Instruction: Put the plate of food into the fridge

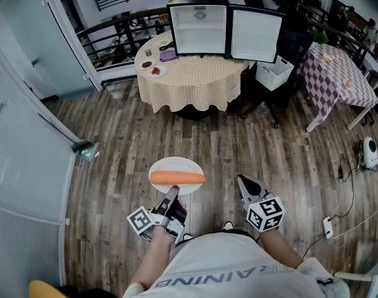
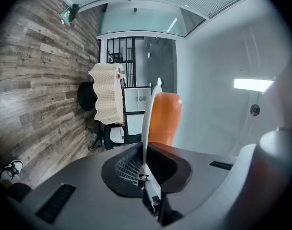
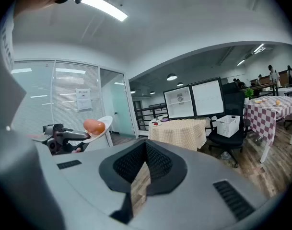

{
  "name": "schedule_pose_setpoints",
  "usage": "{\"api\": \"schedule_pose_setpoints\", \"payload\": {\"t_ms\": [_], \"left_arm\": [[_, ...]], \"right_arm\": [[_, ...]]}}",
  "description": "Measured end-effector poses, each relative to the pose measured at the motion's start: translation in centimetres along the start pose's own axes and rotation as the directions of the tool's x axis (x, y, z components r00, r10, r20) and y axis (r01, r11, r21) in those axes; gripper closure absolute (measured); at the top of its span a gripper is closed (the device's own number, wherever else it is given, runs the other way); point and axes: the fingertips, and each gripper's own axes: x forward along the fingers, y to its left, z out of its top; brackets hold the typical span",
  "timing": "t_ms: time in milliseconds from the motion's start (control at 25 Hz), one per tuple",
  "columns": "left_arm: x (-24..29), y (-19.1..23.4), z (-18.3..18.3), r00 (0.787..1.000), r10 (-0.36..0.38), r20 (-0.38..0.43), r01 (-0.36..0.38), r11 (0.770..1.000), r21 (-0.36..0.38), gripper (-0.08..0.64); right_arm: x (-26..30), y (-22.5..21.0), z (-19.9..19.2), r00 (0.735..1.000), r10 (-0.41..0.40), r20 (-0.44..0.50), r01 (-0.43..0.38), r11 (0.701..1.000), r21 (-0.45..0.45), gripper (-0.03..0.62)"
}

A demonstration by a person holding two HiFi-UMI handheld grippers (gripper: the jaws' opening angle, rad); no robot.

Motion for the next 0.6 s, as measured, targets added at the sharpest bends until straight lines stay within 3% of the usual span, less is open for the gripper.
{"api": "schedule_pose_setpoints", "payload": {"t_ms": [320,600], "left_arm": [[-0.10,-0.28,-0.09,1.000,-0.008,-0.002,0.008,1.000,-0.006,0.535],[0.41,0.03,-0.65,1.000,0.004,0.005,-0.003,1.000,-0.014,0.535]], "right_arm": [[-0.01,0.07,-0.22,1.000,-0.002,-0.002,0.002,1.000,0.000,0.572],[-0.07,-0.81,-0.40,1.000,0.011,0.014,-0.011,0.998,0.068,0.572]]}}
